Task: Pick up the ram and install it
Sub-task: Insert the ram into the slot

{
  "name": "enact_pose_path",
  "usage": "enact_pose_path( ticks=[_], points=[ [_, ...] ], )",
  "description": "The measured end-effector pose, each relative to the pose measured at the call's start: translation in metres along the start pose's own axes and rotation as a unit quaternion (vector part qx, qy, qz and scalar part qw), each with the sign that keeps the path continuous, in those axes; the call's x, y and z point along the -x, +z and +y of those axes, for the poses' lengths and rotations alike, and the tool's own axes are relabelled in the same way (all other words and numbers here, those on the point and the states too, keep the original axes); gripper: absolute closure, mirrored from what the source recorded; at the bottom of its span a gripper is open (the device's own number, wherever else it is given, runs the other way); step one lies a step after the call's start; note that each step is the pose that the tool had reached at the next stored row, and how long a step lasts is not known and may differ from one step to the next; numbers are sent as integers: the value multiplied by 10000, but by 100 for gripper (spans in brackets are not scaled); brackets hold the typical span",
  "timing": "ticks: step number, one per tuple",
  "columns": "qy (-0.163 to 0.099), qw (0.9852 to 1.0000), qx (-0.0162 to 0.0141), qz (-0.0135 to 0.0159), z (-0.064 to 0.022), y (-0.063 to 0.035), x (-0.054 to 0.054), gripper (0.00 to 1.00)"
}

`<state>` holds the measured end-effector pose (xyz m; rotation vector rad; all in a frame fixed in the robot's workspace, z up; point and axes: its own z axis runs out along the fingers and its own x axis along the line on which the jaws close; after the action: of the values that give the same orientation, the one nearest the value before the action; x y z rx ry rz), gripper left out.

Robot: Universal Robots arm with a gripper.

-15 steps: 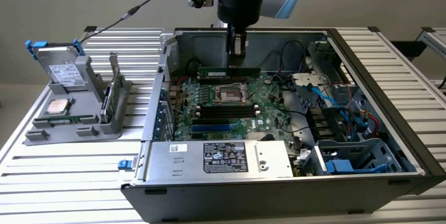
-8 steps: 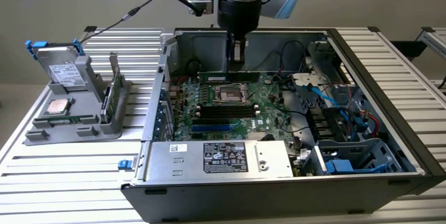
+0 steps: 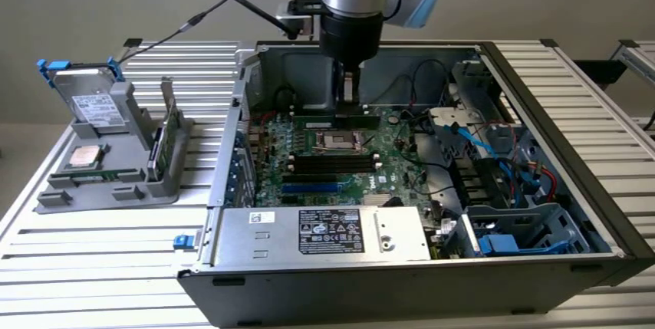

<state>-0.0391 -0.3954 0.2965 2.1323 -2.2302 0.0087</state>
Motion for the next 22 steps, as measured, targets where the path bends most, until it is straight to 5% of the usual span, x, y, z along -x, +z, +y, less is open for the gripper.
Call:
enact_pose_path(
  ticks=[22],
  points=[
    [-20, 10000, -1, 1, -15, 402, -28, 86]
  ],
)
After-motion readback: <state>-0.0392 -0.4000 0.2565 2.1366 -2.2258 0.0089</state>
